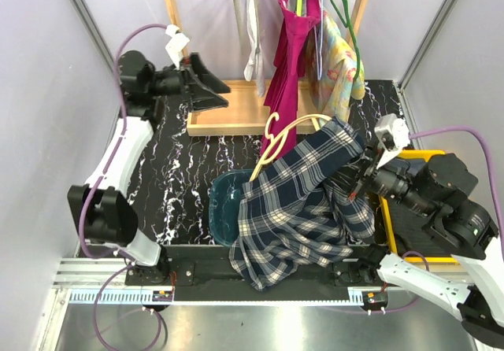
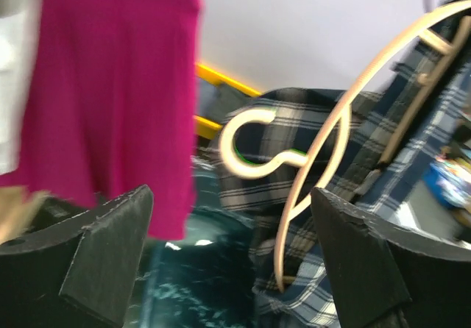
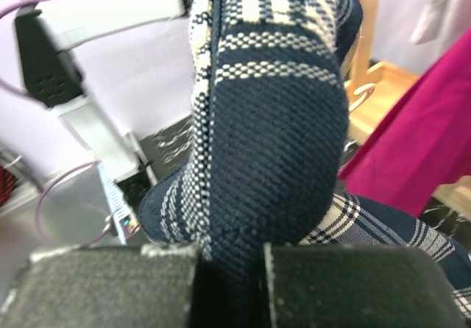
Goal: Remove the skirt from the hanger
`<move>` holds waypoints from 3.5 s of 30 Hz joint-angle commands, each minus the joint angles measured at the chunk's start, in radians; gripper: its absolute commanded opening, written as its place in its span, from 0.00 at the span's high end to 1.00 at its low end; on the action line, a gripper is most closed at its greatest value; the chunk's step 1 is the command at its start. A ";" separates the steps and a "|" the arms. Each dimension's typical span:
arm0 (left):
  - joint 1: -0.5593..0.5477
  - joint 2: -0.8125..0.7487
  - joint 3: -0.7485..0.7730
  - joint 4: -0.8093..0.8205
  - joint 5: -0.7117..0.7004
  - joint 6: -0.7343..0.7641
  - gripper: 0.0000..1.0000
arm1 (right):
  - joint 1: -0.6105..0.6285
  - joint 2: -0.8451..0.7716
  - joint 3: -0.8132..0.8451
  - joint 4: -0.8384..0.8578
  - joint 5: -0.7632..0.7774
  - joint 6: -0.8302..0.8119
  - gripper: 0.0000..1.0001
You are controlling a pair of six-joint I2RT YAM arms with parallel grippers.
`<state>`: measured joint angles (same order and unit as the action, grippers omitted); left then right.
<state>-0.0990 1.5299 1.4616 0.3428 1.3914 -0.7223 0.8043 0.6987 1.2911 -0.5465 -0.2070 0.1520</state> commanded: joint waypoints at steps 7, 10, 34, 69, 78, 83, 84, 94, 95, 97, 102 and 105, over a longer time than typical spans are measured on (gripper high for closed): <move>-0.113 -0.092 -0.003 -0.515 0.291 0.389 0.10 | 0.003 0.157 0.200 0.017 -0.199 0.058 1.00; -0.126 -0.126 -0.073 -0.579 0.291 0.478 0.11 | 0.004 0.185 0.258 0.017 -0.239 0.072 1.00; -0.278 -0.117 0.071 -0.680 0.293 0.523 0.10 | 0.003 0.266 0.358 0.025 -0.305 0.038 1.00; -0.049 -0.047 -0.048 0.121 0.113 -0.100 0.01 | 0.003 0.238 0.289 0.079 -0.193 -0.039 1.00; 0.021 -0.028 -0.340 0.380 0.146 -0.410 0.02 | 0.004 0.415 0.657 0.111 -0.393 0.056 1.00; -0.027 -0.054 -0.293 0.444 0.107 -0.480 0.02 | 0.003 0.443 0.695 0.118 -0.436 0.086 1.00; -0.031 -0.066 -0.275 0.453 0.101 -0.491 0.02 | 0.003 0.440 0.691 0.118 -0.434 0.080 1.00; -0.145 -0.093 -0.130 0.516 0.061 -0.597 0.01 | 0.003 0.464 0.683 0.040 -0.437 0.017 1.00; -0.162 -0.096 -0.136 0.521 0.067 -0.591 0.01 | 0.003 0.469 0.691 0.031 -0.434 0.002 1.00; -0.165 -0.097 -0.148 0.522 0.066 -0.568 0.01 | 0.004 0.475 0.711 -0.018 -0.395 -0.011 1.00; -0.070 -0.056 -0.173 0.587 0.024 -0.557 0.01 | 0.003 0.345 0.587 -0.063 -0.078 -0.098 1.00; -0.050 -0.028 -0.219 0.584 0.038 -0.530 0.01 | 0.003 0.224 0.446 0.044 0.201 -0.147 1.00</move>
<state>-0.1772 1.4662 1.2907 0.8703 1.4521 -1.2835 0.8059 1.0870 1.8236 -0.6487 -0.3965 0.0910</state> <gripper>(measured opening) 0.987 0.038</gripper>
